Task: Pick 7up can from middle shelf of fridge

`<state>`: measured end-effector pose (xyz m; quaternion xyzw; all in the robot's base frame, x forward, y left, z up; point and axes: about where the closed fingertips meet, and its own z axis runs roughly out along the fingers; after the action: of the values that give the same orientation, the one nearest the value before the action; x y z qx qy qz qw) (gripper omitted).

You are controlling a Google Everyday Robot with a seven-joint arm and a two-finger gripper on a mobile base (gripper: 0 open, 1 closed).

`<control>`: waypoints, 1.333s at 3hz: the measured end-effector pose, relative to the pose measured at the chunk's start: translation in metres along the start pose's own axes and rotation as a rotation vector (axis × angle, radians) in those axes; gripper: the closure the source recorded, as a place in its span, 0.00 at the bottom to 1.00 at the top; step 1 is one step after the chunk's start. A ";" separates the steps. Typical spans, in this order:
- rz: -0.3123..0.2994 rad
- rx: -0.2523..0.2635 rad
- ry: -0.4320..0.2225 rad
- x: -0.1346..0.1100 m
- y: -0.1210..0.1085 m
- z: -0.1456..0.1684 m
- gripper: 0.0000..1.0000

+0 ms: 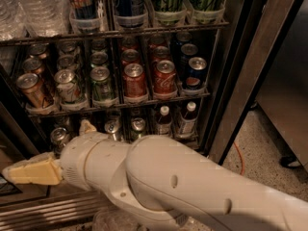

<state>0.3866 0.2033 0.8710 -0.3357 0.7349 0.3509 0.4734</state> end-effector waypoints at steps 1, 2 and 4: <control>0.193 0.111 -0.078 -0.002 -0.036 -0.009 0.00; 0.239 0.148 -0.108 -0.024 -0.010 0.004 0.00; 0.094 0.305 -0.055 -0.036 0.068 0.056 0.00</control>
Offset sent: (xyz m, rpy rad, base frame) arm 0.0341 0.0885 -0.0375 -0.0394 0.0462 -0.6238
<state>0.3682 0.2914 0.9012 -0.2155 0.7813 0.2662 0.5218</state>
